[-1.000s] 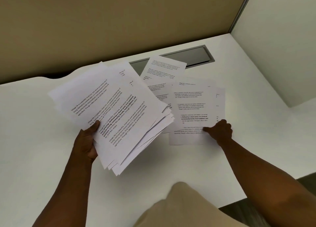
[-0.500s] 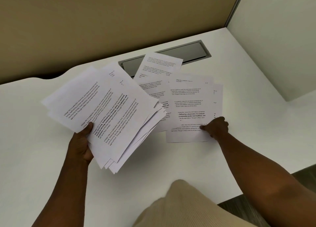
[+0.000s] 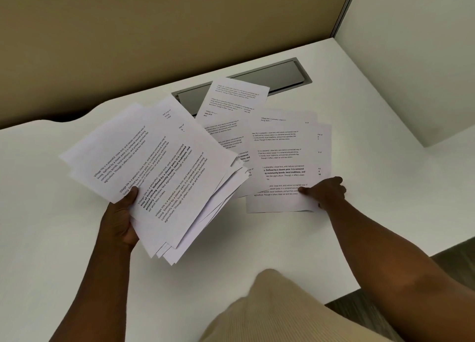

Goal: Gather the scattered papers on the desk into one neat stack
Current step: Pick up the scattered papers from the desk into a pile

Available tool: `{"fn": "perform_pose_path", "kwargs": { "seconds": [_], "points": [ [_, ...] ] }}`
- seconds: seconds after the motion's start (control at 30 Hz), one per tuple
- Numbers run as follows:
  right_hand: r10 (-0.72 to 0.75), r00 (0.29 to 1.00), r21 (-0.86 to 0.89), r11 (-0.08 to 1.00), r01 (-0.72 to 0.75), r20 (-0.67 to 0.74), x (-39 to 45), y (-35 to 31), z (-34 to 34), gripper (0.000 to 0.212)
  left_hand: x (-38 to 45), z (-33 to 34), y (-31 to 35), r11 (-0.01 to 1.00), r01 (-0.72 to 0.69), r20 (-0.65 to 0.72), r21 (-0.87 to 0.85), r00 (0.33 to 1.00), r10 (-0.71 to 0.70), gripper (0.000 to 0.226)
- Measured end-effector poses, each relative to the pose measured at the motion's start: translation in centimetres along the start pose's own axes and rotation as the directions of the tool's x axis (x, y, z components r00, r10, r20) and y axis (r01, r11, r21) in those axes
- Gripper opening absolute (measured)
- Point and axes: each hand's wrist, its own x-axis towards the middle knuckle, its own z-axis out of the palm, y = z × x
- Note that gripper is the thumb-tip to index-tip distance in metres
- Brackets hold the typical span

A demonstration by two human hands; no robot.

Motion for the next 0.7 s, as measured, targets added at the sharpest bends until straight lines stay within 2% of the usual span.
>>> {"fn": "perform_pose_path", "kwargs": {
  "seconds": [0.2,0.37,0.47,0.57,0.7],
  "points": [
    [-0.042,0.999,-0.017,0.999,0.042,0.026,-0.6,-0.2,-0.2,0.101,-0.1,0.3,-0.1,1.0,-0.01,-0.001,0.002,1.0,0.01,0.042],
    [-0.088,0.996,0.011,0.996,0.088,-0.013,-2.1,-0.7,-0.6,0.089,-0.1,0.1,-0.1,0.999,-0.031,0.011,0.008,0.999,0.031,0.042],
    [-0.16,0.984,0.083,0.983,0.166,-0.079,-3.0,-0.7,-0.4,0.069,-0.3,0.0,0.0,0.998,-0.047,0.025,0.029,0.999,0.046,0.044],
    [-0.329,0.934,0.085,0.936,0.342,-0.141,-3.7,-0.8,-0.5,0.035,-0.7,0.2,0.2,0.994,-0.084,0.035,0.064,0.996,0.082,0.047],
    [-0.494,0.821,0.113,0.834,0.541,-0.286,-5.4,-2.2,-2.6,0.021,-1.1,0.7,0.4,0.991,-0.111,0.069,0.08,0.992,0.106,0.058]
  ]
}}
